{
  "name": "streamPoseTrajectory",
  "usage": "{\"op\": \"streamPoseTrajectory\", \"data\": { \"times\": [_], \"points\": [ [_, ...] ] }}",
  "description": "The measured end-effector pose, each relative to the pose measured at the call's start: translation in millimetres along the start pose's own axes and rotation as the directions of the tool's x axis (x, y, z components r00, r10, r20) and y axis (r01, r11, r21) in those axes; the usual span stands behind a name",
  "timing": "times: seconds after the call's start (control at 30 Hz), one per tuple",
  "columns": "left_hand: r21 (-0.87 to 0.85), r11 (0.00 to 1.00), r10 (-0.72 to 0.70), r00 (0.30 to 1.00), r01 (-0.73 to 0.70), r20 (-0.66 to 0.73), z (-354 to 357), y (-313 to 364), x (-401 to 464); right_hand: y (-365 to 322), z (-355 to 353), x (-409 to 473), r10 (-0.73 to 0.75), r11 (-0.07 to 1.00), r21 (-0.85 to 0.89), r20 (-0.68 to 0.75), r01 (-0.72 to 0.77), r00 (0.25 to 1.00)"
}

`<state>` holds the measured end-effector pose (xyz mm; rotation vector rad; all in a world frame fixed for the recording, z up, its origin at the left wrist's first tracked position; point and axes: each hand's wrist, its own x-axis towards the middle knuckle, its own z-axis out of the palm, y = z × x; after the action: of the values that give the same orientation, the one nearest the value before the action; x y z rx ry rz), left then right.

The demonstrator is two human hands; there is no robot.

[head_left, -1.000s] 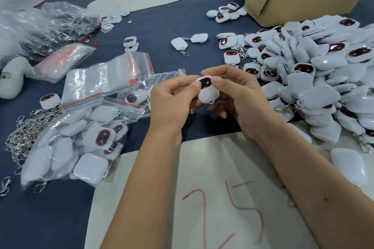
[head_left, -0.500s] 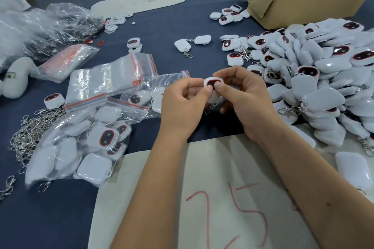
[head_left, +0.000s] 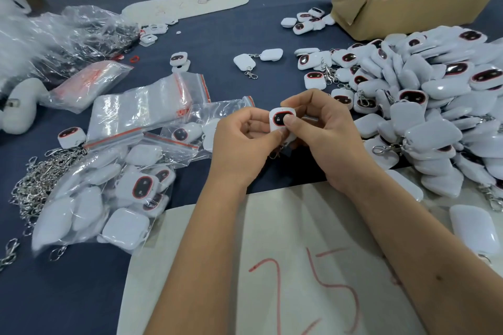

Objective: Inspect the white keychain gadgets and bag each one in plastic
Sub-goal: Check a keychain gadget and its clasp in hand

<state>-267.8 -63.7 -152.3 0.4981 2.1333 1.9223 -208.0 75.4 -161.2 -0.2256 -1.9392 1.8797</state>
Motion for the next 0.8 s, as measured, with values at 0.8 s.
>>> {"op": "streamPoseTrajectory", "data": {
  "times": [0.8],
  "points": [
    [-0.017,0.986,0.161,0.968,-0.167,-0.195,29,13,-7,-1,5,2,0.100,0.982,0.166,-0.020,-0.095,0.995]
  ]
}}
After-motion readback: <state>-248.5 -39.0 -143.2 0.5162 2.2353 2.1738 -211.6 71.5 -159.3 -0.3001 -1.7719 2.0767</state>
